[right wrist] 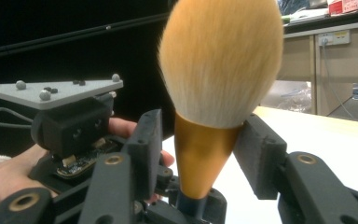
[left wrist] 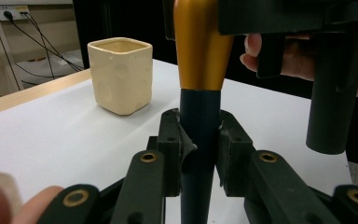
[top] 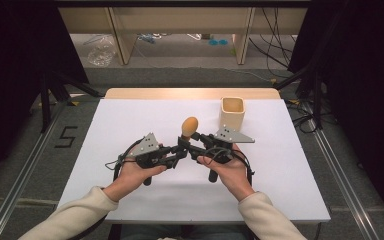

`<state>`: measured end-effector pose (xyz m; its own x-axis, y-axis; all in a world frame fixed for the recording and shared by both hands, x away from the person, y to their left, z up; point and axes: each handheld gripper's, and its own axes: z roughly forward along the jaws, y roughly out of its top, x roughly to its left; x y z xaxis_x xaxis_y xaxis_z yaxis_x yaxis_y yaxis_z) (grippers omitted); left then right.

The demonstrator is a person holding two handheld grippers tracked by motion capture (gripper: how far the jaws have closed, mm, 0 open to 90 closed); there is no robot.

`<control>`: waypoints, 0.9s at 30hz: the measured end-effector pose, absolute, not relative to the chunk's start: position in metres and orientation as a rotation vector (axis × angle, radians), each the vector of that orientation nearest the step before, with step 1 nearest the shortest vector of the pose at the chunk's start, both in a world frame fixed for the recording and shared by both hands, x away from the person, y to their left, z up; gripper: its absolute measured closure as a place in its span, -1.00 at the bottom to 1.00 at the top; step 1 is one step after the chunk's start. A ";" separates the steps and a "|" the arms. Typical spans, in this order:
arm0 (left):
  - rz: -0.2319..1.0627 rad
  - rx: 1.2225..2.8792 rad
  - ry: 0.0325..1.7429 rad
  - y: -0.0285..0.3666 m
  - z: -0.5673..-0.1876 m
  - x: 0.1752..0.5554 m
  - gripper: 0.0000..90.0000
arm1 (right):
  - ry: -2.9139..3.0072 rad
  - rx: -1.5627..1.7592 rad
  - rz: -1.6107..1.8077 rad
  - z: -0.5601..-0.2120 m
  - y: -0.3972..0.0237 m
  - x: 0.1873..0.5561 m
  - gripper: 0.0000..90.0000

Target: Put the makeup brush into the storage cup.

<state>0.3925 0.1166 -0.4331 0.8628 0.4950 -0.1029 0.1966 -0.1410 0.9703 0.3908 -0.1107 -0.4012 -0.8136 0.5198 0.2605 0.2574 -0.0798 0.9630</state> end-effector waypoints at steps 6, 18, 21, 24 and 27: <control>0.281 1.717 0.540 0.116 -0.434 0.392 0.65 | 1.978 0.873 2.004 -0.403 -0.109 0.392 0.32; 0.297 1.718 0.531 0.115 -0.434 0.392 0.64 | 1.998 0.873 1.976 -0.402 -0.110 0.392 0.40; 0.304 1.722 0.519 0.114 -0.433 0.391 0.53 | 2.016 0.855 1.946 -0.399 -0.110 0.391 0.40; 0.314 1.731 0.512 0.113 -0.433 0.391 0.31 | 1.987 0.843 1.934 -0.399 -0.111 0.393 0.40; 0.327 1.749 0.527 0.111 -0.434 0.391 -0.21 | 2.004 0.830 1.897 -0.396 -0.114 0.394 0.40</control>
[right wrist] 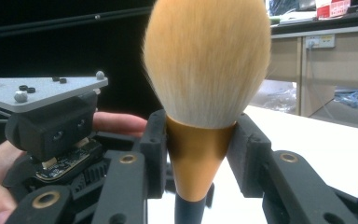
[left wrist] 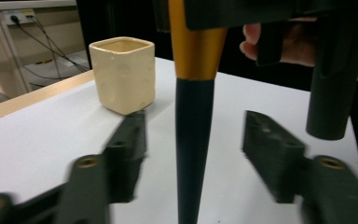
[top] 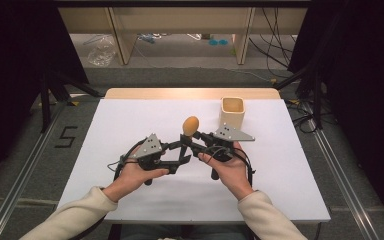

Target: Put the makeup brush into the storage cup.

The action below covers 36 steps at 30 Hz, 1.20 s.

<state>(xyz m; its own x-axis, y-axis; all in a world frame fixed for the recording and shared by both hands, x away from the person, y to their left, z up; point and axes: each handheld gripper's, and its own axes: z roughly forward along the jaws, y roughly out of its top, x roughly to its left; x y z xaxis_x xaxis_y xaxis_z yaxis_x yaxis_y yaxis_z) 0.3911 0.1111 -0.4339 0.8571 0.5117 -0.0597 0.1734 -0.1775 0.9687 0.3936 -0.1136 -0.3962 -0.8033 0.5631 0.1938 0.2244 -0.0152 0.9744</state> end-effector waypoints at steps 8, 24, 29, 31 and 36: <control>0.357 1.769 0.530 0.118 -0.431 0.389 -0.57 | 1.973 0.795 1.863 -0.391 -0.120 0.396 0.40; 0.391 1.745 0.574 0.141 -0.426 0.388 -0.61 | 1.969 0.787 1.786 -0.383 -0.133 0.400 0.40; 0.399 1.736 0.581 0.148 -0.426 0.387 -0.61 | 1.938 0.783 1.786 -0.382 -0.135 0.402 0.40; 0.405 1.738 0.591 0.151 -0.426 0.386 -0.61 | 1.923 0.775 1.782 -0.381 -0.137 0.404 0.40; 0.412 1.738 0.599 0.156 -0.427 0.386 -0.61 | 1.911 0.775 1.754 -0.379 -0.138 0.406 0.40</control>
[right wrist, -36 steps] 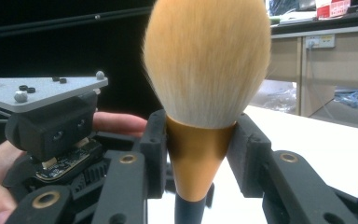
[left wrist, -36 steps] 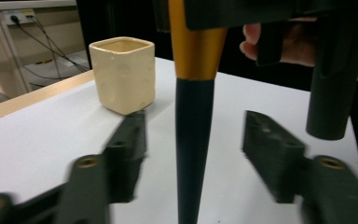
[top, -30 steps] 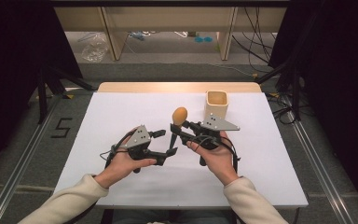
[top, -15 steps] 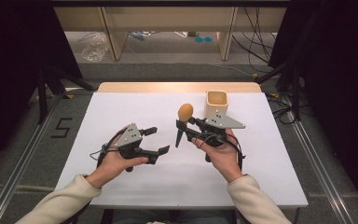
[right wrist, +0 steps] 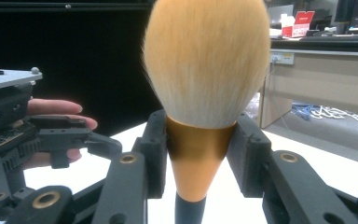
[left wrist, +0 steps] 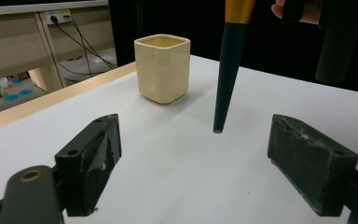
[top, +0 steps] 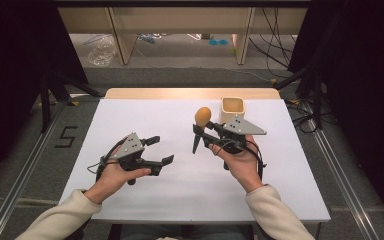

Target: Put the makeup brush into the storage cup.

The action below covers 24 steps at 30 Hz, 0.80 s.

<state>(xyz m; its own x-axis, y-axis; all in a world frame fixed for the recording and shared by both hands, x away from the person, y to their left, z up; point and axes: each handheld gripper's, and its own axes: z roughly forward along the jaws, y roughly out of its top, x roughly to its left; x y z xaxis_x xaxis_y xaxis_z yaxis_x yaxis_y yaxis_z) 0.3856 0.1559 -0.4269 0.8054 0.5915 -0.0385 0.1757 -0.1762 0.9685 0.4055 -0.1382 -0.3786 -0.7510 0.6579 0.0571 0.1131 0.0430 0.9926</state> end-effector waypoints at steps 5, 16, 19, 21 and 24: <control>0.411 1.732 0.616 0.159 -0.427 0.385 -0.61 | 1.917 0.791 1.750 -0.377 -0.139 0.406 0.40; 0.420 1.734 0.614 0.159 -0.427 0.386 -0.61 | 1.907 0.786 1.726 -0.373 -0.143 0.410 0.40; 0.421 1.736 0.615 0.159 -0.428 0.387 -0.61 | 1.895 0.776 1.723 -0.371 -0.144 0.412 0.40; 0.423 1.737 0.618 0.160 -0.428 0.387 -0.61 | 1.910 0.787 1.716 -0.370 -0.145 0.411 0.40; 0.423 1.737 0.618 0.160 -0.429 0.387 -0.61 | 1.894 0.790 1.712 -0.370 -0.145 0.413 0.40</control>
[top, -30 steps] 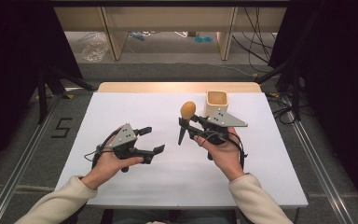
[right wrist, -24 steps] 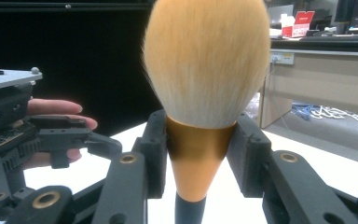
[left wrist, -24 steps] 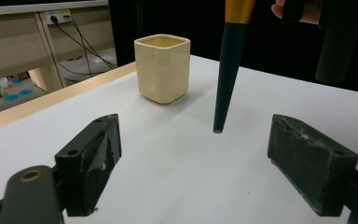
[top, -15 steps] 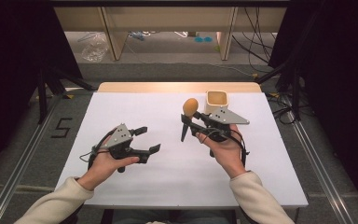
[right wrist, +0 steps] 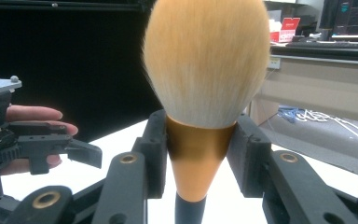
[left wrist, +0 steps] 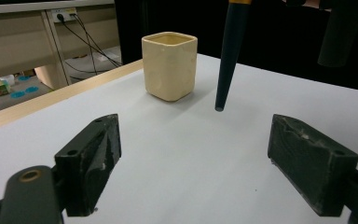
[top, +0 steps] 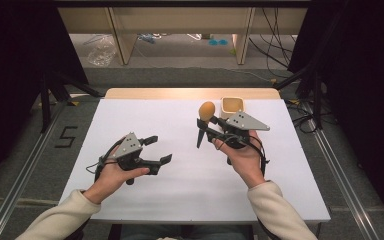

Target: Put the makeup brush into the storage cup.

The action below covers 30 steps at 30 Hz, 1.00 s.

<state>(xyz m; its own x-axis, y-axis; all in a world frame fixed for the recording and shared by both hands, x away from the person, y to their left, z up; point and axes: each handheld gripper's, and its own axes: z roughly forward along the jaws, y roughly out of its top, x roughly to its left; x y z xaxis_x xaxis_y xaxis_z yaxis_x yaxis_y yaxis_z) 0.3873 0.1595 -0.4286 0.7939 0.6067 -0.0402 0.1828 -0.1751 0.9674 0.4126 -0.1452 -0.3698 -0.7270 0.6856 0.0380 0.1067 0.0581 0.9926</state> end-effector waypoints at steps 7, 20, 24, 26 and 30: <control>0.423 1.737 0.619 0.160 -0.429 0.388 -0.61 | 1.888 0.790 1.711 -0.368 -0.145 0.415 0.40; 0.421 1.732 0.629 0.160 -0.429 0.388 -0.61 | 1.863 0.797 1.705 -0.363 -0.147 0.420 0.40; 0.419 1.731 0.629 0.160 -0.430 0.388 -0.62 | 1.859 0.802 1.698 -0.361 -0.148 0.421 0.40; 0.423 1.731 0.628 0.160 -0.430 0.388 -0.61 | 1.857 0.799 1.692 -0.360 -0.149 0.422 0.40; 0.423 1.732 0.629 0.160 -0.430 0.388 -0.62 | 1.846 0.805 1.700 -0.359 -0.150 0.425 0.40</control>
